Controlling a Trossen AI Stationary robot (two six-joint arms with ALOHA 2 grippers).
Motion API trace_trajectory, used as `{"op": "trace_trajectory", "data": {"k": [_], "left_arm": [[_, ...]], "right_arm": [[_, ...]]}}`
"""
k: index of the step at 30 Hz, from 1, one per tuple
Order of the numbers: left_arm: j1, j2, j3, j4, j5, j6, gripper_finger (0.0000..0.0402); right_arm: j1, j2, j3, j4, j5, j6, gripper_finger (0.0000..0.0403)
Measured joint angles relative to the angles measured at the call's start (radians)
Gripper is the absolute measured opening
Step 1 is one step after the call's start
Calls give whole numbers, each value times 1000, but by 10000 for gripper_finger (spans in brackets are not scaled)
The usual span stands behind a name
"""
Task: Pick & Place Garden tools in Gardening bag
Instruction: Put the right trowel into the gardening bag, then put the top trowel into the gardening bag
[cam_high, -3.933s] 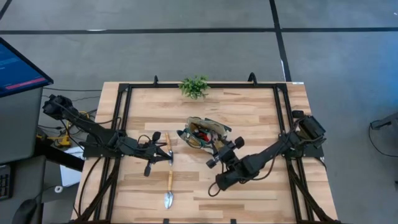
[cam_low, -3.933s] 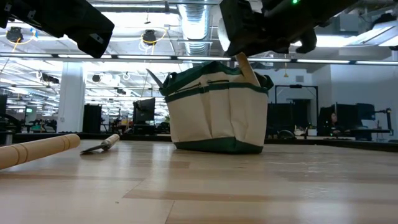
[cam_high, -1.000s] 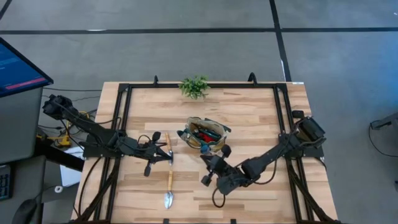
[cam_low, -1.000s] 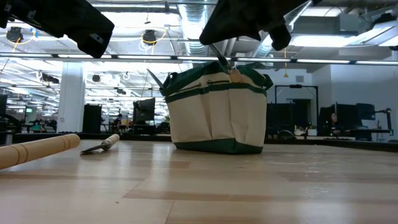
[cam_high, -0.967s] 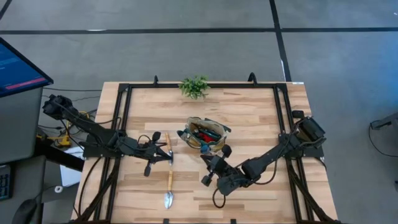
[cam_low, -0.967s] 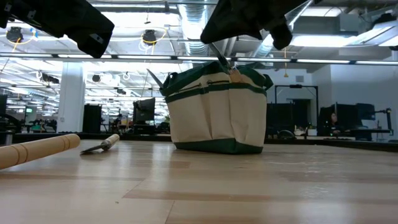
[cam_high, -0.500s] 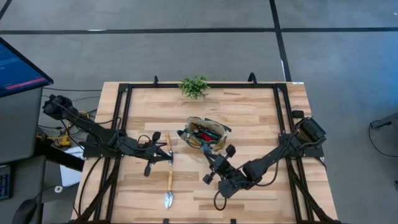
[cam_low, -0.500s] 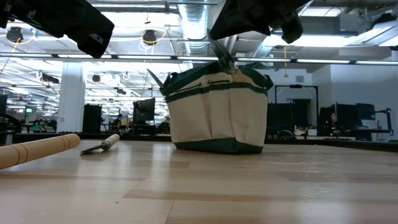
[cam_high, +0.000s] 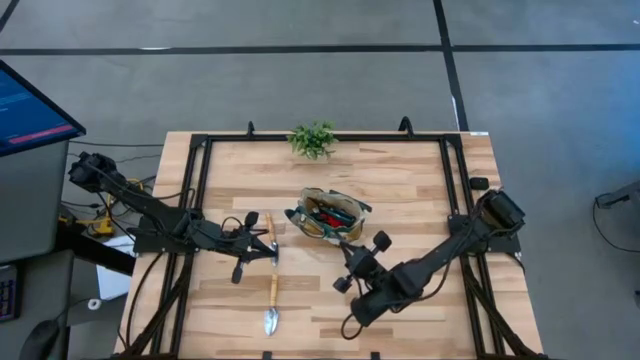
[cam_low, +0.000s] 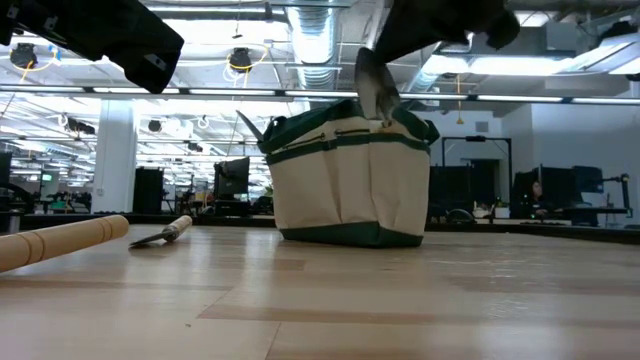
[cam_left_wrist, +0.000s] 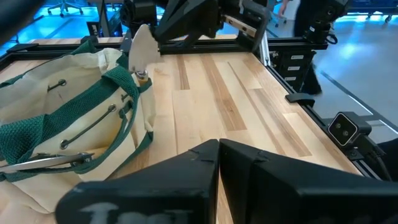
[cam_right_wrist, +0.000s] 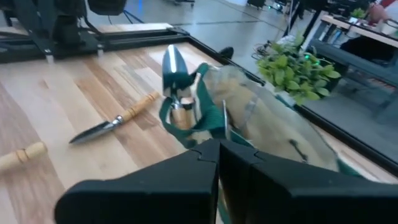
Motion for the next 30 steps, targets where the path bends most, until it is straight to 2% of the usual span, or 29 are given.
{"op": "trace_trajectory", "data": {"k": [8, 13, 20, 25, 30], "left_arm": [[0, 0, 0, 0, 0, 0, 2], [0, 0, 0, 0, 0, 0, 2], [0, 0, 0, 0, 0, 0, 2], [0, 0, 0, 0, 0, 0, 2], [0, 0, 0, 0, 0, 0, 2]], "right_arm": [[-3, 0, 42, -318, -56, 233, 0], [-10, 0, 42, -440, -79, 335, 0], [0, 0, 42, -479, -110, 358, 0], [25, -10, 42, -477, -236, 346, 0], [48, -24, 42, -453, -355, 255, 0]]}}
